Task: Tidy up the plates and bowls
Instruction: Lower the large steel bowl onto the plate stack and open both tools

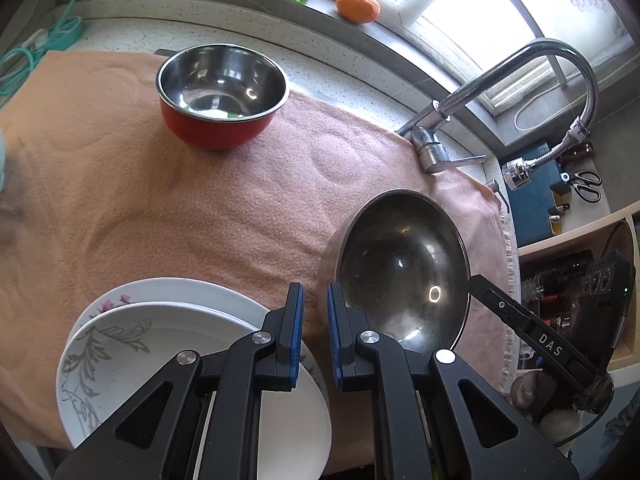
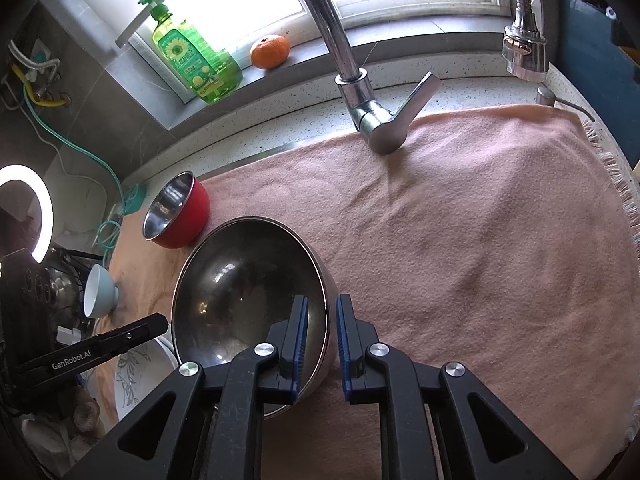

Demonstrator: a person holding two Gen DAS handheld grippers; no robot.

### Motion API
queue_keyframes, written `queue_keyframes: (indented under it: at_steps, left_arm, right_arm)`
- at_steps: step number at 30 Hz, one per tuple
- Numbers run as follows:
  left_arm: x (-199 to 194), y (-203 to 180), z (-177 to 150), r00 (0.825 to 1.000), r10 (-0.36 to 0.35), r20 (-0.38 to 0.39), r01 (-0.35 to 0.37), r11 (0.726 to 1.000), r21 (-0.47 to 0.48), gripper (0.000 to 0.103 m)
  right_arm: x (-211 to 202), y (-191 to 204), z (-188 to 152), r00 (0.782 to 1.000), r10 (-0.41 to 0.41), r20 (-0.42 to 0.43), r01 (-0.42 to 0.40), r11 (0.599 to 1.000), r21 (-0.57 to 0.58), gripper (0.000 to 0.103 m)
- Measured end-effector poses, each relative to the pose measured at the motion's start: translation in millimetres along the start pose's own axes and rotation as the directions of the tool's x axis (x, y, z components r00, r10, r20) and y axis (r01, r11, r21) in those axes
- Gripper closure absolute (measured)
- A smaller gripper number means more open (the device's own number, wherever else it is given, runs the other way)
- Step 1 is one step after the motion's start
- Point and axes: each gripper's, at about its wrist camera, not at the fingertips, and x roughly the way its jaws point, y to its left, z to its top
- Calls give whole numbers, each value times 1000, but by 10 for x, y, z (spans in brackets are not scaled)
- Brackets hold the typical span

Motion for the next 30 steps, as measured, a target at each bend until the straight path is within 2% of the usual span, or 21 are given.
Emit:
queue_keyframes:
  at_steps: [7,16,23,30]
  left_arm:
    - [-121,89,-25,1000,-5,25,6,1000,-26,93]
    - [-402,237,-136,997,-23,80,29,997,-76,92]
    - [-650,470,-306,991,-10,136,33,986,-163,92]
    - [-853,704,-470,982,20,190,33,961,-273,92]
  right_arm:
    - [-66,7,15,999,14,28,-15,1000,23,78]
    - [-156,48,-7,998,29,55,-30,999,18,78]
    - [-216,102,-17,996,51,75,-51,999,-5,78]
    - [-300,210,17,989,90,114,-83,994,-66,78]
